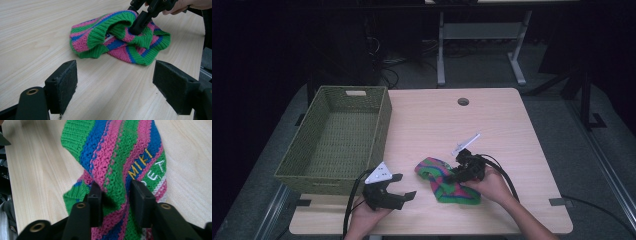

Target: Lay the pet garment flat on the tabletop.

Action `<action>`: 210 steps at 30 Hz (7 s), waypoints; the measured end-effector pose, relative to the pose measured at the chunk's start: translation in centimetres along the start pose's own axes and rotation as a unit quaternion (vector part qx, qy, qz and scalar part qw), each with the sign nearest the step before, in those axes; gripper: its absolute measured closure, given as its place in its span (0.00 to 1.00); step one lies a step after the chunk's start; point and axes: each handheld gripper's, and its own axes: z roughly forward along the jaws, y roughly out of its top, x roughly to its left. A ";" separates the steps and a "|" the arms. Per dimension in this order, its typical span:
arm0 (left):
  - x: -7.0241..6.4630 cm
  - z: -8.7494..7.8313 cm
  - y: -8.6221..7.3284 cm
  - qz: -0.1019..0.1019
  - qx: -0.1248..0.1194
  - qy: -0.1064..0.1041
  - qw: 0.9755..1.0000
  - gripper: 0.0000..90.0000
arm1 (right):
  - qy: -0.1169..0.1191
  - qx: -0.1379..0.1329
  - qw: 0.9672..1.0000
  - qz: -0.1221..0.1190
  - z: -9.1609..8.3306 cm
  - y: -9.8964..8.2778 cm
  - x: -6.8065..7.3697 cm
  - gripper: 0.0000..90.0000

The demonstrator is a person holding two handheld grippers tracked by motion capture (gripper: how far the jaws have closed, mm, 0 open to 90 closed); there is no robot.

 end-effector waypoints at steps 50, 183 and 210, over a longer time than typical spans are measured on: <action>-0.1 0.0 0.0 -0.001 0.001 -0.002 1.000 0.22 | -0.027 0.032 0.986 -0.161 1.9 -0.6 4.2 0.79; 2.7 7.2 11.2 0.020 -0.040 -0.010 0.999 0.92 | -0.010 -0.124 0.990 -0.061 -11.7 -2.6 -4.3 0.94; 5.0 8.9 11.7 -0.034 -0.038 0.046 0.998 0.53 | -0.073 -0.139 0.984 0.084 -9.6 0.0 -11.4 0.62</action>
